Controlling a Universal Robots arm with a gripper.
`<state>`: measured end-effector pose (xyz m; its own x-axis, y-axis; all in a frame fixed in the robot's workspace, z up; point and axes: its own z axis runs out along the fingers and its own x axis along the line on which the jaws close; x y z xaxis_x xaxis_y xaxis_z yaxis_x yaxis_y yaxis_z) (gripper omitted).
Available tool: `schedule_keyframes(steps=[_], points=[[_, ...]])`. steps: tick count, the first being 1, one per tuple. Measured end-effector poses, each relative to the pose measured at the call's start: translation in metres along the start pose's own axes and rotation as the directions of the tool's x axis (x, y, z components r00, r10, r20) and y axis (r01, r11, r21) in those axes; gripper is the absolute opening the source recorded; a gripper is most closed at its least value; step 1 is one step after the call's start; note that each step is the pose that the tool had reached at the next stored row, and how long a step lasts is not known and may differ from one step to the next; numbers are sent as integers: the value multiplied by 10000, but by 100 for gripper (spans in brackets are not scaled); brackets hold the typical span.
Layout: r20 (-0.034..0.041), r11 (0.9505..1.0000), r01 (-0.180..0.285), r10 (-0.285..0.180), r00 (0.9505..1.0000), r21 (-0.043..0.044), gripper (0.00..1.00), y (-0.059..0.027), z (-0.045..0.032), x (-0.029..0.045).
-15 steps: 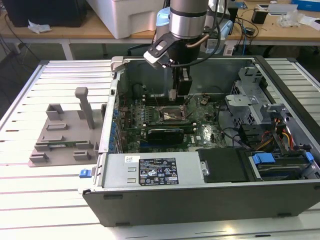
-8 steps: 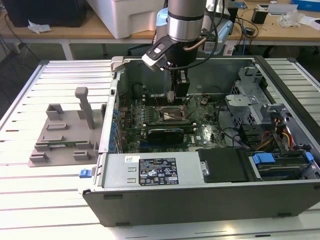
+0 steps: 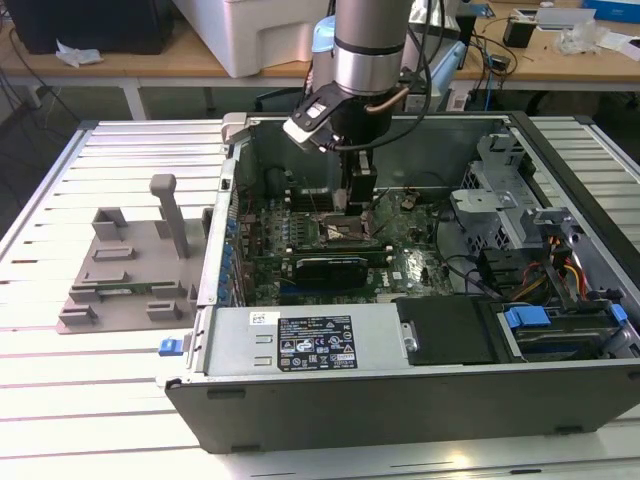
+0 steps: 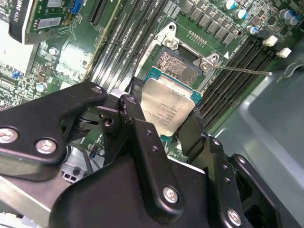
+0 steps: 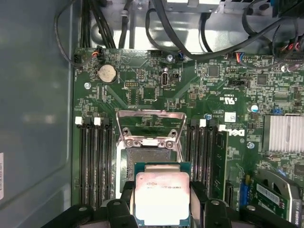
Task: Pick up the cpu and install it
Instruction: 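Place the cpu into insertion slot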
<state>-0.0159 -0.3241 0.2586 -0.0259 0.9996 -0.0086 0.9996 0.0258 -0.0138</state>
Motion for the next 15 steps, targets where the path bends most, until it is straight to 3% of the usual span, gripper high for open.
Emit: schedule_keyframes(steps=[8,15], points=[[2,10000,28,-28,10000,1,54,-37,271,67],[1,10000,-40,40,10000,1,54,-39,452,90]])
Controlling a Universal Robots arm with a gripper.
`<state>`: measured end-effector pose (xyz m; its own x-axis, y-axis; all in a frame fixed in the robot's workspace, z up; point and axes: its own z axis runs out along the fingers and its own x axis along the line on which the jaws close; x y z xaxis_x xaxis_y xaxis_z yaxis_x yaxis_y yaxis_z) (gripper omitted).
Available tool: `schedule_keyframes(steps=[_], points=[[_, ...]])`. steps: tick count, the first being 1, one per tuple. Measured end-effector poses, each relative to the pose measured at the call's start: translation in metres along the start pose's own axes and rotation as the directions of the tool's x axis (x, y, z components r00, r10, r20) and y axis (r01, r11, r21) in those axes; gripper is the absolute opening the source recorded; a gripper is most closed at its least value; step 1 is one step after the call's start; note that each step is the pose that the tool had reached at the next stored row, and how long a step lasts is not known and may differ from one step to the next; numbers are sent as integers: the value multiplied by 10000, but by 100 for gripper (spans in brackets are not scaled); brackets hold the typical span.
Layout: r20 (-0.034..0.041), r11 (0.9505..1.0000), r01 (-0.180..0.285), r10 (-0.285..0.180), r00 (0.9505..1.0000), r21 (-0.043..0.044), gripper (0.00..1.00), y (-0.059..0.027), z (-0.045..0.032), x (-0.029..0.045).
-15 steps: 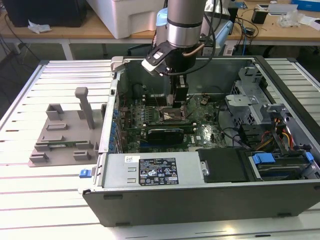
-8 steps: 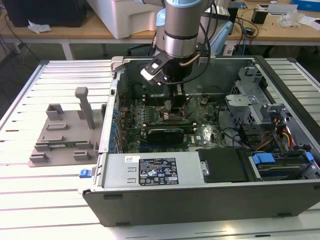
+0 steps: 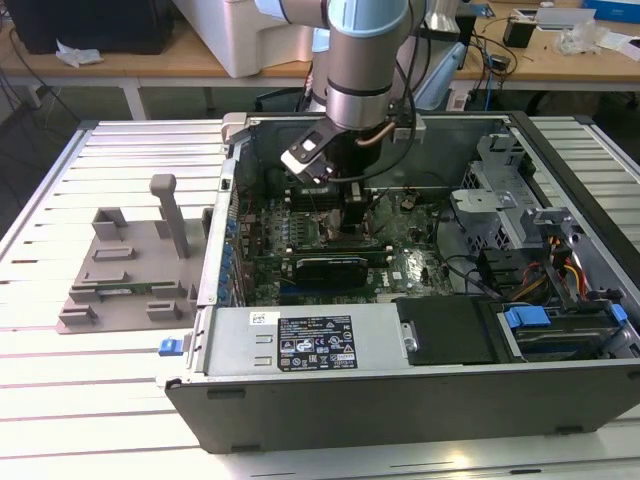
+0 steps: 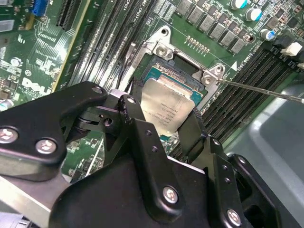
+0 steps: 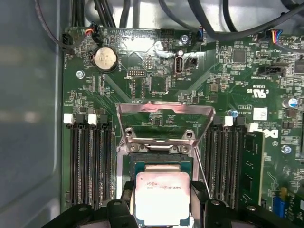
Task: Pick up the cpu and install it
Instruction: 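Place the cpu into insertion slot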
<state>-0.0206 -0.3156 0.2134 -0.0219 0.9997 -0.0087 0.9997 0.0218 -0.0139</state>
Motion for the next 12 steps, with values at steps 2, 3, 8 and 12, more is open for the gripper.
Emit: schedule_keyframes(steps=[2,3,8,12], points=[[-1,10000,-12,12,10000,0,54,-2,24,3],[-1,10000,-17,17,10000,0,54,-5,35,4],[-2,10000,-48,48,10000,0,54,-7,87,4],[-2,10000,-75,75,10000,0,54,-6,127,4]])
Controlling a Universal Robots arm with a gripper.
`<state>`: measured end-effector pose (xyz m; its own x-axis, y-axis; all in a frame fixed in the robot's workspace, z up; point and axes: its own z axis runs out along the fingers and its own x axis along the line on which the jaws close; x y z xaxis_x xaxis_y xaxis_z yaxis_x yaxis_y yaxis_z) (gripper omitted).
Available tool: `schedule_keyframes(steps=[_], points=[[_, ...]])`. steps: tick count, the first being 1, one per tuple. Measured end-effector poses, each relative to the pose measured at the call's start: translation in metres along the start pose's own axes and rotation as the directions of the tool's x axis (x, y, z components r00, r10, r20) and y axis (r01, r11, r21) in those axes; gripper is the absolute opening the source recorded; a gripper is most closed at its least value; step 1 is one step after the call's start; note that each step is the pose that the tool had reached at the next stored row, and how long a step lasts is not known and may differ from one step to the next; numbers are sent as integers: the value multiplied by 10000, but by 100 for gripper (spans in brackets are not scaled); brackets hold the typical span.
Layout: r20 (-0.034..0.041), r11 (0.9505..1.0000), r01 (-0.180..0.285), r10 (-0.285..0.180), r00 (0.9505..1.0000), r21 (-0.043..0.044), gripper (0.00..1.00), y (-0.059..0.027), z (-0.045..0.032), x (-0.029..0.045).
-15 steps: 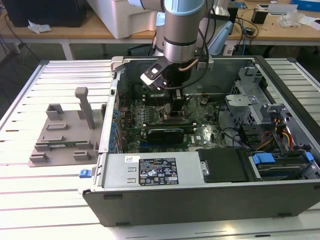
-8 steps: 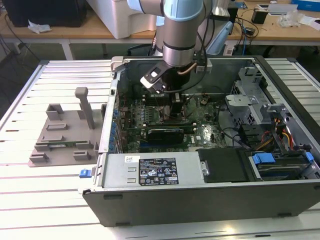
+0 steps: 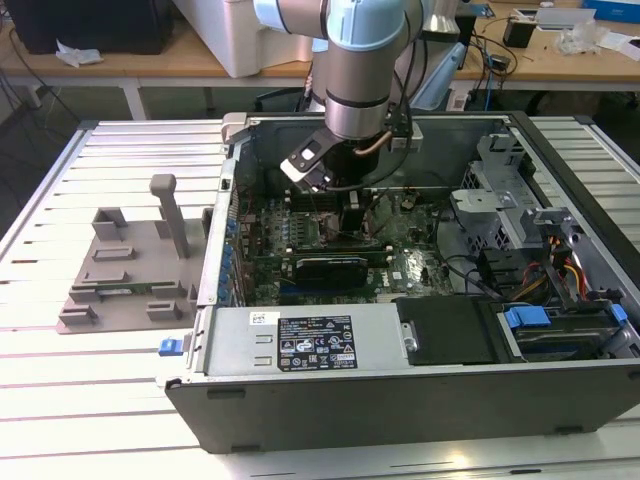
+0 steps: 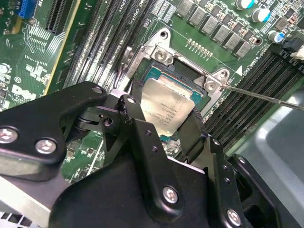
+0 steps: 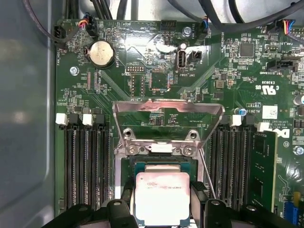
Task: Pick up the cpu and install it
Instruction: 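Place the cpu into insertion slot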
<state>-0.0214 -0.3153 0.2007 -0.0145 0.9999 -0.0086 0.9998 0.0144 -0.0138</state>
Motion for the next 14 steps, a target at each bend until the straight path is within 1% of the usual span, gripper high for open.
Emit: schedule_keyframes(steps=[4,5,11,14], points=[[1,10000,2,-2,10000,0,55,5,3,0],[0,10000,2,-2,10000,1,62,6,4,0],[1,10000,2,-2,10000,1,62,4,3,14],[1,10000,1,-1,10000,1,62,-16,3,32]])
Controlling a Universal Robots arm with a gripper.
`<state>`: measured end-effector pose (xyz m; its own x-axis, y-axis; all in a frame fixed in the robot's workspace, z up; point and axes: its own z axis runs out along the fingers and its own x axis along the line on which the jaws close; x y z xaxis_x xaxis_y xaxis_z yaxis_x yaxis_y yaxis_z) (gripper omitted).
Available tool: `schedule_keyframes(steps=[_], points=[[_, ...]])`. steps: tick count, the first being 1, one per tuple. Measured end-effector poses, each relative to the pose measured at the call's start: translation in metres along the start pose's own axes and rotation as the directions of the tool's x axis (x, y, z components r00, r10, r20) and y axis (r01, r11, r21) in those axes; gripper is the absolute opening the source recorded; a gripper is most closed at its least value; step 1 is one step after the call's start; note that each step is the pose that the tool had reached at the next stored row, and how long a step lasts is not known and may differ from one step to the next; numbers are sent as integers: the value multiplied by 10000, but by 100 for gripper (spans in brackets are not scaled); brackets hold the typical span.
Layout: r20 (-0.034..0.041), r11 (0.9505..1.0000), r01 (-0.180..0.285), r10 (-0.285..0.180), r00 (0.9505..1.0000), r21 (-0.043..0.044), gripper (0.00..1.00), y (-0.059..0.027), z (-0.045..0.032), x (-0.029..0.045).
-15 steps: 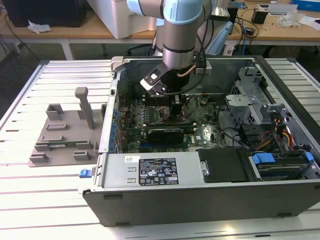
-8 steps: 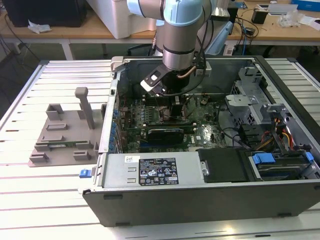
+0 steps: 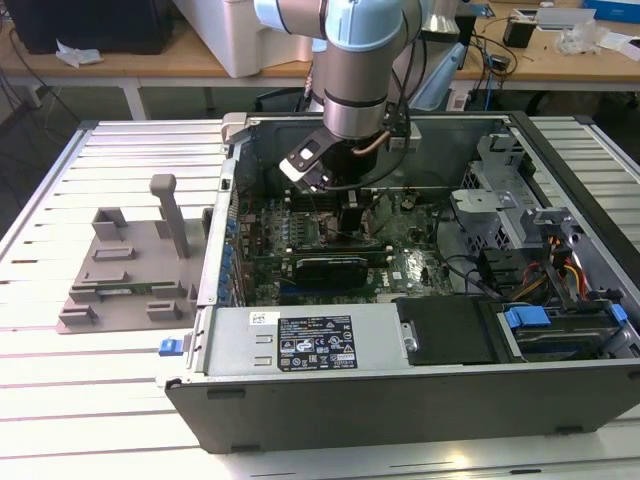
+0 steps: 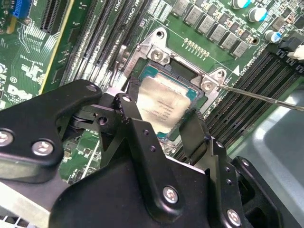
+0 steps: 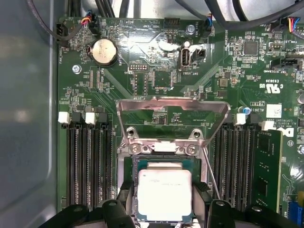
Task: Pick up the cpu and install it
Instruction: 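Place the cpu into insertion slot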
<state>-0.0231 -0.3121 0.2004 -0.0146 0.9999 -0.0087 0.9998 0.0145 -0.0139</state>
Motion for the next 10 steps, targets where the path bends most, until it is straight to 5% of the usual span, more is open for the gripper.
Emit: schedule_keyframes(steps=[10], points=[[35,10000,1,-1,10000,0,60,-2,-129,5]])
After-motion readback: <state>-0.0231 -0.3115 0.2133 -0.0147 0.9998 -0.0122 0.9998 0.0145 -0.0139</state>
